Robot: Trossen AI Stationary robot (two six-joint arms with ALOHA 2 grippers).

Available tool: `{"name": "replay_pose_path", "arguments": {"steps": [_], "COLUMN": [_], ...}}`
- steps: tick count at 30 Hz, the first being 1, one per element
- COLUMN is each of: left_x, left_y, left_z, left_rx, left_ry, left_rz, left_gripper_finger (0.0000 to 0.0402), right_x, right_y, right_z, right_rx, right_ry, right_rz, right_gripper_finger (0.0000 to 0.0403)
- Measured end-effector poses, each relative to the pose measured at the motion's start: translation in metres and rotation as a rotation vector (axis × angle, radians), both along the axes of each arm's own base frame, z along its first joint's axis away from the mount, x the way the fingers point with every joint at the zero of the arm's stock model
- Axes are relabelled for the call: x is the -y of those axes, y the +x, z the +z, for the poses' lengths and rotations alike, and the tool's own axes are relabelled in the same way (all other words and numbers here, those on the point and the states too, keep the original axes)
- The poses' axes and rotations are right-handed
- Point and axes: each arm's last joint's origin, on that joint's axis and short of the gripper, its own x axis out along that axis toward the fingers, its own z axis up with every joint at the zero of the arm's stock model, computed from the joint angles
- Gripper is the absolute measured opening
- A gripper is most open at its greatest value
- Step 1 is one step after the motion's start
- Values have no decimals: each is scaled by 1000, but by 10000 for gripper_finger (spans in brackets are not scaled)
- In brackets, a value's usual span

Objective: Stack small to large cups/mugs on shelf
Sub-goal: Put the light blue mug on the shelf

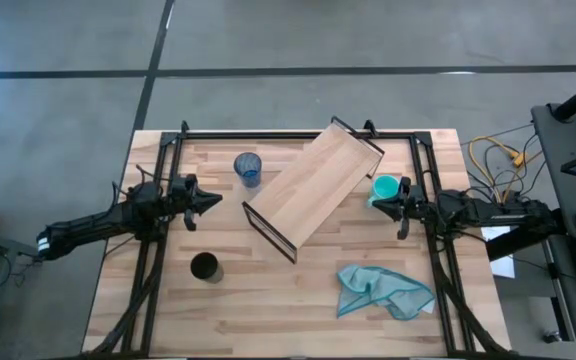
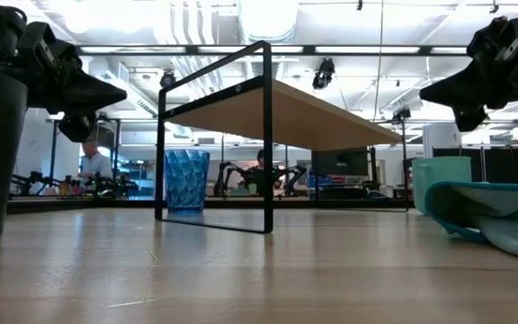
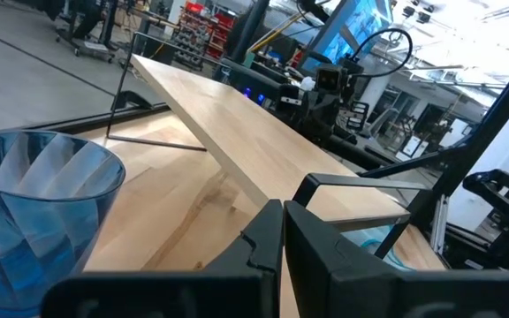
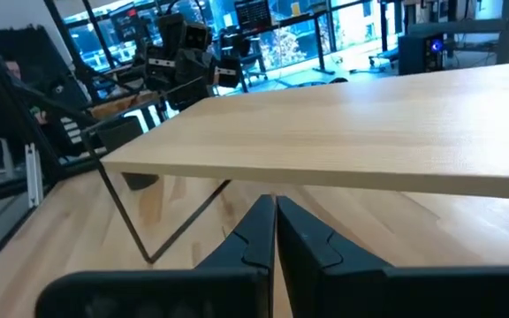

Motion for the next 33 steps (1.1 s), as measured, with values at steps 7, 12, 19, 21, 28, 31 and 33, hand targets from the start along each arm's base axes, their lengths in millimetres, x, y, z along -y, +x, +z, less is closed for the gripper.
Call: {"name": "replay_pose_path", "arguments": {"steps": [7, 12, 19, 21, 28, 31, 33], "left_x": [-2, -2, 0, -1, -5, -7, -8], "left_y": [0, -2, -6, -5, 8, 17, 20], "left_z": [8, 31, 111, 136, 223, 243, 251], "left_rx": [86, 165, 211, 152, 77, 93, 85], "left_ry": [2, 15, 269, 315, 359, 370, 419], "left_rz": [81, 87, 88, 86, 79, 83, 86], "left_gripper_finger": [0, 0, 0, 0, 0, 0, 0], "right_x": [0, -1, -1, -2, -4, -5, -5], "right_y": [0, -7, -11, -1, 49, 72, 88], "right_z": [8, 50, 149, 175, 249, 274, 289], "right_rx": [89, 237, 221, 130, -113, -104, -74], "right_ry": [55, -54, -233, -250, -230, -224, -184], "right_rz": [-8, 38, 32, 42, 71, 69, 63], "right_gripper_finger": [9, 9, 9, 9, 9, 9, 9]}}
